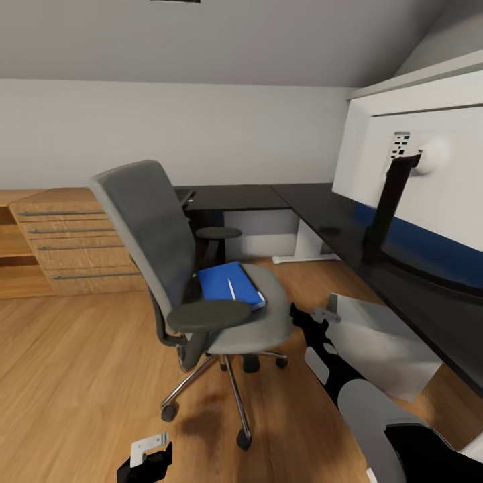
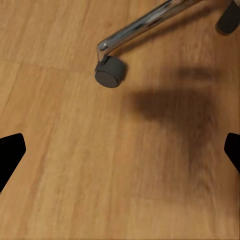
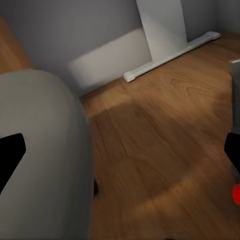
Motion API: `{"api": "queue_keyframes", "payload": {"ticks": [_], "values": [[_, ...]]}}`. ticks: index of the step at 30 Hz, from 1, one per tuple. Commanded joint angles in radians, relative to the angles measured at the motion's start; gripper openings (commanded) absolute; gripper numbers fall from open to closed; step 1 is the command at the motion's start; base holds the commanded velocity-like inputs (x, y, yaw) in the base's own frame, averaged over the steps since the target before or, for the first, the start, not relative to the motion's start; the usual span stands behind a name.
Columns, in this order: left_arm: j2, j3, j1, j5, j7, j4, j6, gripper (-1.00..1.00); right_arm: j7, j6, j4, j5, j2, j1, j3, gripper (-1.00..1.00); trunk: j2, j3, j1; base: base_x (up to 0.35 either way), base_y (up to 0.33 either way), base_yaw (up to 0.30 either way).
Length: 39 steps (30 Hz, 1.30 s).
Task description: In the bedroom, organize the workspace by keeping the computer under the desk, ensuring the monitor is on the desk, placing the keyboard on the desk next to the monitor, placing the mouse on the desk next to the keyboard, moving the folder from the swivel chair onto the desk next to the mouse, stacking the notebook on top of the folder with the pen on top of the notebook, and positioning the swivel chair next to the desk.
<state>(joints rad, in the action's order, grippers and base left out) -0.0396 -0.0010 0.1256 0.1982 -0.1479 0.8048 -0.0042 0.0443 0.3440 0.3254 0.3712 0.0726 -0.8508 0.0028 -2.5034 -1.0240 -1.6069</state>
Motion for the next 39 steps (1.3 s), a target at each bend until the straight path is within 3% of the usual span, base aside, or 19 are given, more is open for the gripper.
{"api": "queue_keyframes", "payload": {"ticks": [1, 15, 26, 39], "values": [[0.000, 0.000, 0.000, 0.008, -0.002, 0.001, 0.000, 1.00, 0.003, -0.001, 0.000, 0.002, 0.000, -0.001, 0.001, 1.00, 0.000, -0.001, 0.000, 0.286, 0.000, 0.000], [0.000, -0.003, 0.000, 0.008, -0.002, 0.001, 0.000, 1.00, -0.014, -0.031, -0.002, 0.010, 0.000, -0.001, -0.001, 1.00, 0.000, -0.001, 0.000, 0.089, 0.000, 0.000], [0.001, -0.007, 0.000, 0.010, -0.002, 0.001, 0.000, 1.00, -0.079, -0.111, -0.002, 0.101, -0.001, -0.001, 0.000, 1.00, 0.000, -0.001, 0.000, 0.001, 0.000, 0.000], [0.000, -0.005, 0.000, 0.013, -0.002, 0.001, -0.002, 1.00, -0.083, -0.118, -0.001, 0.115, -0.006, -0.001, -0.015, 1.00, 0.000, -0.001, 0.000, 0.000, 0.000, 0.000]]}}
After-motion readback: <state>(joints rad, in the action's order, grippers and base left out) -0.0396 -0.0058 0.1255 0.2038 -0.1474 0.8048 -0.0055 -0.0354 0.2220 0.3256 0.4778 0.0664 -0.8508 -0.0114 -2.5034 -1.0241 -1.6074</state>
